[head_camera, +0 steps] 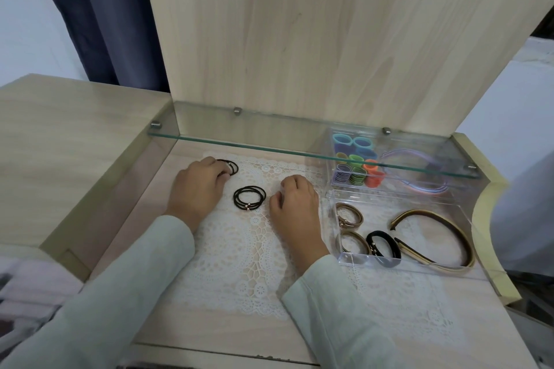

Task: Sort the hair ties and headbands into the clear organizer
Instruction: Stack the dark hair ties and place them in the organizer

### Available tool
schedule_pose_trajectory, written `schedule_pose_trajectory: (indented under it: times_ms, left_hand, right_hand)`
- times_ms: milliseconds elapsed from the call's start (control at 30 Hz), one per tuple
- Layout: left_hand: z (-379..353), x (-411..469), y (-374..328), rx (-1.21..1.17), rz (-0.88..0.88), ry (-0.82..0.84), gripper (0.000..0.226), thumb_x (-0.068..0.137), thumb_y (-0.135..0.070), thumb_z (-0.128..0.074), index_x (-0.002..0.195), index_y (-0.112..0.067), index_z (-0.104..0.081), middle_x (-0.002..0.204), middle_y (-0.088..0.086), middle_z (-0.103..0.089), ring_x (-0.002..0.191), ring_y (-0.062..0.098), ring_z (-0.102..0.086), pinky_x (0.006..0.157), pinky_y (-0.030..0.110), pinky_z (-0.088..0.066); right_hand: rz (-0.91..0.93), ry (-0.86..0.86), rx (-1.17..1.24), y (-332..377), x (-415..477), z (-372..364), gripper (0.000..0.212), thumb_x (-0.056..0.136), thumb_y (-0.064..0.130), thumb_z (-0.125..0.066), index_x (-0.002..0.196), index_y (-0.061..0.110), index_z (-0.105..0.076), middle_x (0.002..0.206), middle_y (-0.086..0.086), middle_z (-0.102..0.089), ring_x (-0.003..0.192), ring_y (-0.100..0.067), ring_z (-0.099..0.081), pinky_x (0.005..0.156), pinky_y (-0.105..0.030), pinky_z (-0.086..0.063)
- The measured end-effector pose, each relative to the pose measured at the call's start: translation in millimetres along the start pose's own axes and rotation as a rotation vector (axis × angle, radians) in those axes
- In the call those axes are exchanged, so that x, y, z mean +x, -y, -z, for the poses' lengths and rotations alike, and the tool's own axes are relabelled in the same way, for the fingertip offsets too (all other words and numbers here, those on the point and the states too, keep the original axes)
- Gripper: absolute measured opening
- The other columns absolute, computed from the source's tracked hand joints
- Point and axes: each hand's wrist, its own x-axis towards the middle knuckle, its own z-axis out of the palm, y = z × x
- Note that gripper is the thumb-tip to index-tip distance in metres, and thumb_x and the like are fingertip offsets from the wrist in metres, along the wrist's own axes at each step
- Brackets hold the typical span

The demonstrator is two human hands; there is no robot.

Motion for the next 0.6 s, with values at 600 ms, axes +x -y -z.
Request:
schedule_pose_trajectory:
  times_ms: [600]
  left_hand:
    - [-16, -9, 0, 0.017, 0.044, -0.091, 0.046, 0.084, -0.023, -0.036, 0.111, -0.021, -0.073, 0.115, 0.0, -0.07, 0.102, 0.029, -0.065, 0.084, 0.043, -0.049]
  right_hand:
    - [0.063, 0.23, -0.29, 9, 10, 10, 0.073, 0.091, 0.01, -0.037, 0.145, 0.054, -0.018, 0.121, -0.009, -0.039, 0.107, -0.027, -0.039, 0.096, -0.043, -0.029]
